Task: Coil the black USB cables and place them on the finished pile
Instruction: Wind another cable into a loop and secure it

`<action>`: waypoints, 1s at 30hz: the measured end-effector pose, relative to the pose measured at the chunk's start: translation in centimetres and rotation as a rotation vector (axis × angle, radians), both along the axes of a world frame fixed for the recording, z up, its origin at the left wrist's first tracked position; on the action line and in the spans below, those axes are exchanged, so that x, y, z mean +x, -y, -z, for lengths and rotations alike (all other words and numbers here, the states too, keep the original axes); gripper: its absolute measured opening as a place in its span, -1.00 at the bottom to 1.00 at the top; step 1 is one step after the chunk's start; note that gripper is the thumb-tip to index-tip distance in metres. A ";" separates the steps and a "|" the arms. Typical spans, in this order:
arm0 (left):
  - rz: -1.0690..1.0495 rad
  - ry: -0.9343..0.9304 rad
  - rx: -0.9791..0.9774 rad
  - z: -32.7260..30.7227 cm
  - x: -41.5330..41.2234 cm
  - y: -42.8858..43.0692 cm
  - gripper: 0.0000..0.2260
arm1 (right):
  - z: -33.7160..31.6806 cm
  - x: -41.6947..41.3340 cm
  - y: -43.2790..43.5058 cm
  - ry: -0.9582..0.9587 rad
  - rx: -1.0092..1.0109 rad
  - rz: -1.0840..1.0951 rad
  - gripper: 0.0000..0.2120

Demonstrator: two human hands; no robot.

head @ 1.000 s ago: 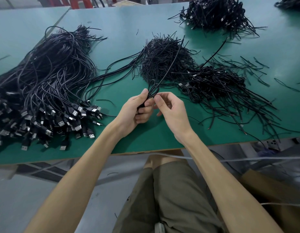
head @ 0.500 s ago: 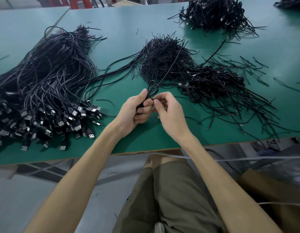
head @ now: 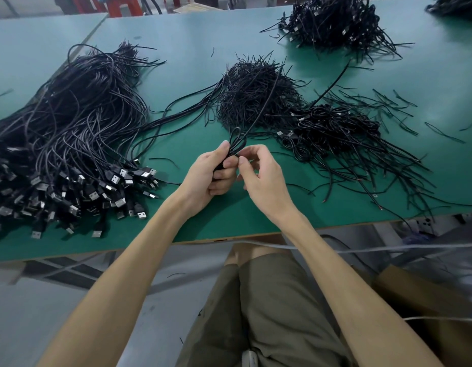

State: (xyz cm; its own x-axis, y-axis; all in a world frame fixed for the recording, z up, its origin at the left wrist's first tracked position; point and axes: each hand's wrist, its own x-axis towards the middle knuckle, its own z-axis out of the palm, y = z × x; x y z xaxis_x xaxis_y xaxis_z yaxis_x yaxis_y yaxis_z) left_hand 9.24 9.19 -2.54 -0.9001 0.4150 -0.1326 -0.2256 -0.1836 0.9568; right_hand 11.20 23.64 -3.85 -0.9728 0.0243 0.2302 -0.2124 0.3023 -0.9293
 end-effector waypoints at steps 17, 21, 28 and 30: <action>0.048 -0.012 -0.026 0.2 -0.1 -0.1 -0.58 | 0.0 0.0 -0.5 -0.009 -0.117 0.012 -0.93; 0.030 -0.021 -0.036 0.2 -0.1 -0.1 -0.59 | 0.0 0.2 -0.6 0.011 -0.157 0.011 -0.93; 0.007 -0.029 -0.028 0.2 -0.1 -0.2 -0.59 | -0.1 0.1 -0.8 0.042 -0.287 0.032 -0.95; 0.003 -0.045 -0.048 0.3 -0.1 -0.2 -0.59 | 0.0 0.1 -0.9 0.051 -0.325 0.035 -0.96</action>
